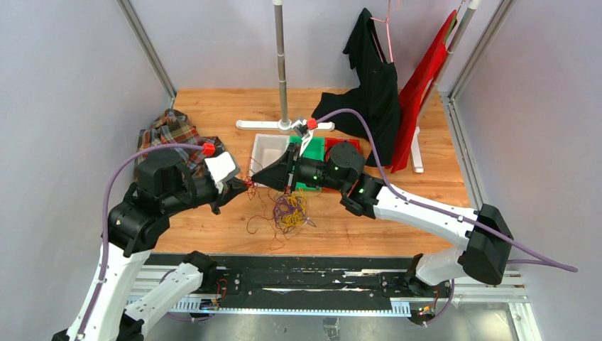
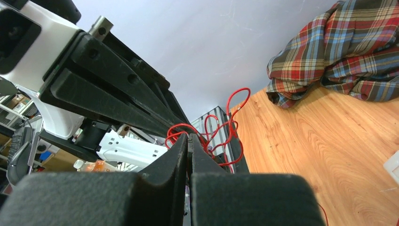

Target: Untangle the cables

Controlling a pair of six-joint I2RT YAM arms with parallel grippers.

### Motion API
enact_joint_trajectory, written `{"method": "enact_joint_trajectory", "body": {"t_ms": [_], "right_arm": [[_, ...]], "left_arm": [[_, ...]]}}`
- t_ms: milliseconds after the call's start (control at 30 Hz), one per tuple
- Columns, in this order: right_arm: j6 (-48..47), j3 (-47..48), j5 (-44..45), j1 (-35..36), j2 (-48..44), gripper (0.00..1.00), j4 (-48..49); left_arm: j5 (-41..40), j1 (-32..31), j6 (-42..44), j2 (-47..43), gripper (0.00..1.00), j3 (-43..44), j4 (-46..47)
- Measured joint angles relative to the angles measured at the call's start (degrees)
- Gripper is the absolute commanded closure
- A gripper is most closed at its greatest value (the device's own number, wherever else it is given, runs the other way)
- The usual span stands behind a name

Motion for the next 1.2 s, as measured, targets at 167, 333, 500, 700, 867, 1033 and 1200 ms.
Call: {"method": "enact_joint_trajectory", "body": {"t_ms": [167,333,500,700,867,1033,1200], "right_arm": [[-0.85,-1.62,1.31,-0.39,-1.95,0.77,-1.92],[-7.45,-1.38,8.39,-0.22,-6.01,0.48,-11.02],[-14.78,-0.07,17.27,3.52,-7.89,0.37,-16.65],[-19.06,1.90,16.81,7.85,-5.16,0.32,-17.81],[-21.03,4.87,16.22,8.92,-1.33,0.36,-19.32],[-21.92,6.23,16.28,9.16,0.44,0.36,-19.47],[-22.16,6.40,15.98,9.16,0.44,0.33,-19.41]], "left_arm": [[-0.85,0.00,1.07,-1.18,1.00,0.39,-0.72],[-2.34,0.00,2.69,-1.95,1.00,2.75,-2.23],[-3.41,0.00,2.69,-2.38,1.00,4.15,-2.93],[-2.82,0.00,-0.04,-1.46,1.00,6.43,-3.41],[-1.64,0.00,-1.46,-0.70,1.00,9.27,-4.00],[0.11,0.00,-1.81,-0.61,1.00,10.34,-6.12],[0.48,0.00,-1.33,-0.50,1.00,10.32,-8.24]]}}
